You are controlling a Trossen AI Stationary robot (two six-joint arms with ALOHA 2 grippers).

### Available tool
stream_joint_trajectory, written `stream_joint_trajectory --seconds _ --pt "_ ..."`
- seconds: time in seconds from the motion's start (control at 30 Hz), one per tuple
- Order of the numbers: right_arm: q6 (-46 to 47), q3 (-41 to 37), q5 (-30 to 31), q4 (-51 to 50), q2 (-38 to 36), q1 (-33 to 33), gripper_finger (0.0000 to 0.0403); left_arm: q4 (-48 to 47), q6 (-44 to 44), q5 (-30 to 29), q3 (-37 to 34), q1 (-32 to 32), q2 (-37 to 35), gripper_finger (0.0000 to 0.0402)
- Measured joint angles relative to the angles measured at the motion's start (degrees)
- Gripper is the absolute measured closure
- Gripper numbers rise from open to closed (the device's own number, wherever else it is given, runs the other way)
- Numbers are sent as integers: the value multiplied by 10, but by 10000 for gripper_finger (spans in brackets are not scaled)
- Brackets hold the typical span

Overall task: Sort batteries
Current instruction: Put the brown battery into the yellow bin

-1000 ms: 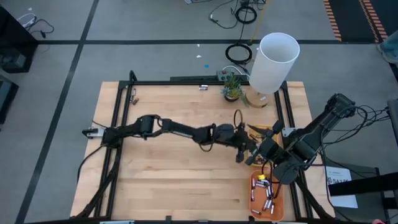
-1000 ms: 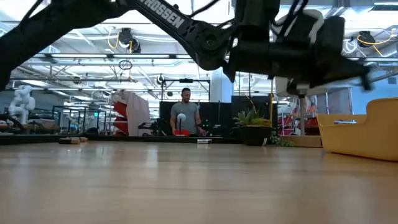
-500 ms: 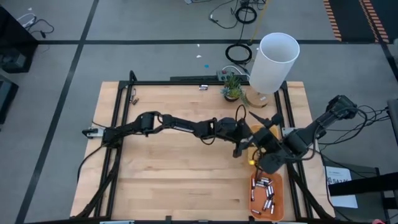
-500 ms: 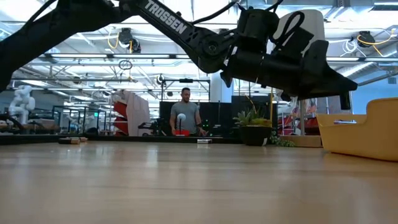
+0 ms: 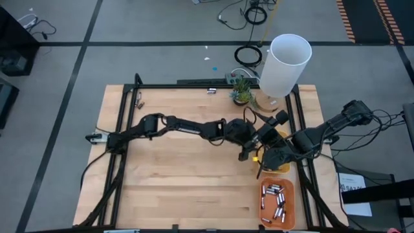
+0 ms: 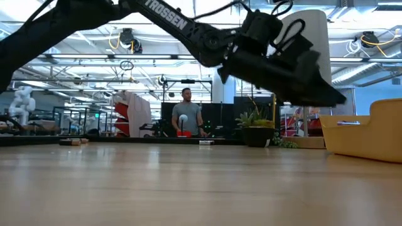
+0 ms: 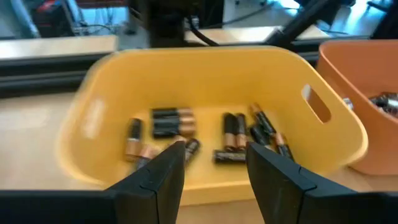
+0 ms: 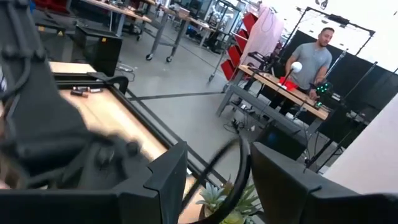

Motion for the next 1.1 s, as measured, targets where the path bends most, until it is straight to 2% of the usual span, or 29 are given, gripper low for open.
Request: stream_joint_trajectory --seconds 0.13,0.33,0.47,0.53,0.7,0.87,0.97,1.1 --pt "0 1 5 -1 -1 3 236 -92 31 -10 1 8 -44 222" --pt "28 1 24 -9 0 18 236 -331 90 -54 1 12 -90 221" --pt "32 1 18 -16 0 29 236 -474 88 -87 -10 19 -121 221" --pt "36 1 18 -18 0 36 236 -543 76 -124 -33 18 -143 221" --pt "72 1 19 -54 0 56 236 -655 34 -217 -146 20 -215 221" --pt "170 0 5 -138 0 76 236 -721 18 -285 -301 32 -349 221" --pt "226 0 -15 -175 0 80 236 -772 28 -343 -369 68 -422 221" --pt "250 0 -49 -178 0 80 236 -806 29 -309 -421 140 -452 221"
